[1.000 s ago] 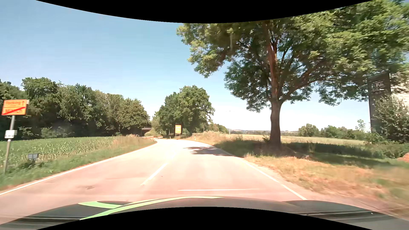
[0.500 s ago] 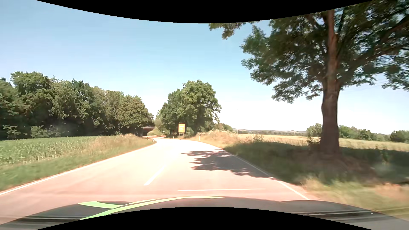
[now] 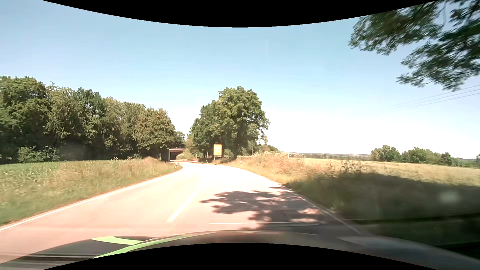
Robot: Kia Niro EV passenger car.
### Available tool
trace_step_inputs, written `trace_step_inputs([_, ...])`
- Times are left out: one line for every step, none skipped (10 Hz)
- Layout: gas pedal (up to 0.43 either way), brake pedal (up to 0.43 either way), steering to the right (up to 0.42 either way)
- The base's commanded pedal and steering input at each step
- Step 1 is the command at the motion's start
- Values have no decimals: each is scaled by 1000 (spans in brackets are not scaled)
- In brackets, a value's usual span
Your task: Follow the waypoints while adhering to traffic rules and regulations
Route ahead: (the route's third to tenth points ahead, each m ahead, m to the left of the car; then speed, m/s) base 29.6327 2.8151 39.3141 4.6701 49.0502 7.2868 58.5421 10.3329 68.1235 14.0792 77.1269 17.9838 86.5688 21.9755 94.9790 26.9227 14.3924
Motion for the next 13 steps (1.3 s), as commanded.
trace_step_inputs([461, 0, -26])
trace_step_inputs([461, 0, -26])
trace_step_inputs([461, 0, -26])
trace_step_inputs([461, 0, -26])
trace_step_inputs([461, 0, -26])
trace_step_inputs([461, 0, -26])
trace_step_inputs([461, 0, -27])
trace_step_inputs([449, 0, -29])
trace_step_inputs([441, 0, -32])
trace_step_inputs([429, 0, -34])
trace_step_inputs([409, 0, -34])
trace_step_inputs([398, 0, -34])
trace_step_inputs([390, 0, -34])
